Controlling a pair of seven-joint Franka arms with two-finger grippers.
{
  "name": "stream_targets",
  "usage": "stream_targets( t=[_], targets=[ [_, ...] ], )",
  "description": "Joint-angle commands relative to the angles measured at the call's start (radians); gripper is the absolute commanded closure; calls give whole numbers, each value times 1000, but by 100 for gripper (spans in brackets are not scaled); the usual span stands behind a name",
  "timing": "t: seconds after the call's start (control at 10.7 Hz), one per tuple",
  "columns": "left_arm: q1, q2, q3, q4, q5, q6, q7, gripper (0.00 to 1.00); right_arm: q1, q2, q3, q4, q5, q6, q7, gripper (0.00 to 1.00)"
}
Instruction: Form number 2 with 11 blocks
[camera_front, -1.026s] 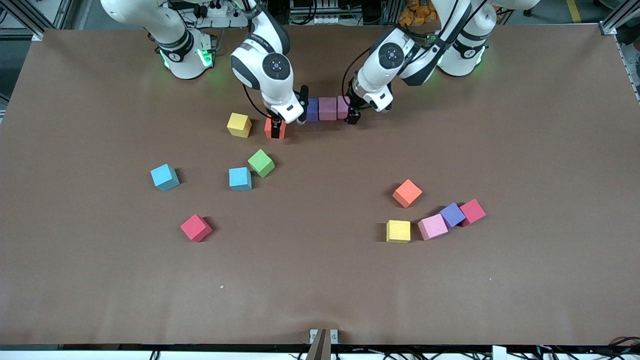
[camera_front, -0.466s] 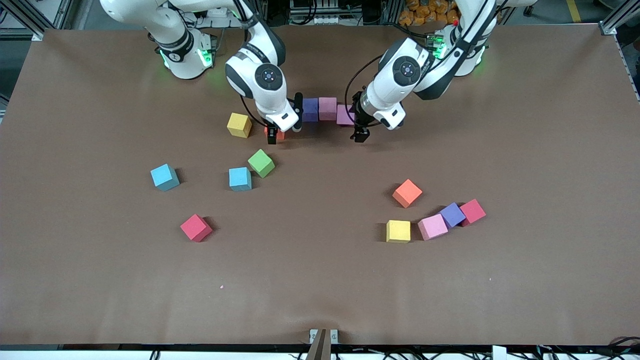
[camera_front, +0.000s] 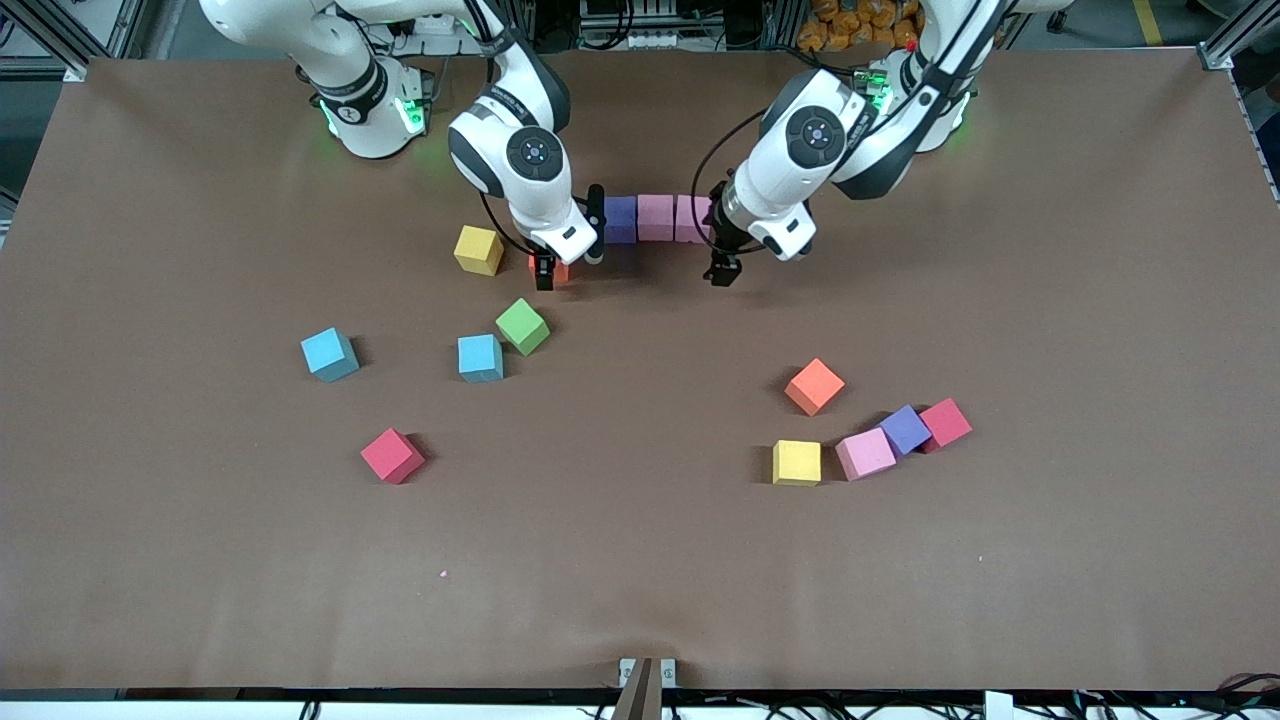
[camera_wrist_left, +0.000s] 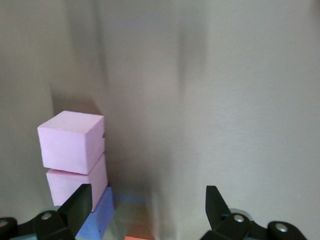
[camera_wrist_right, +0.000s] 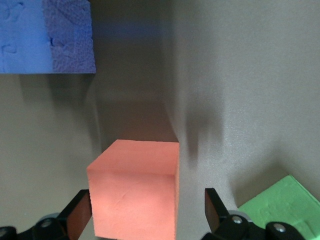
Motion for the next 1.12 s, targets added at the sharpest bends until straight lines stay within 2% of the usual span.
stream_targets(
  t=[0.0,0.09,0.19,0.28,0.56,1.03],
  targets=[
    [86,-8,-5,82,80,-119,65,0,2,-6,8,-10,-6,2,2,0],
    [135,-8,-5,101,89,-133,142,0,3,-6,8,-10,-6,2,2,28],
    [175,-6,-5,111,98,-158,268,0,2,-6,8,-10,-6,1,1,64],
    [216,-6,-5,115,112,-178,418,0,2,-9,8,-8,-5,-2,1,81],
    [313,44,-5,140,156,-181,788,0,-12,-51,10,6,-5,-40,-2,82],
    [316,308,36,383,423,-228,817,0,-24,-60,10,211,14,-264,40,82]
  ],
)
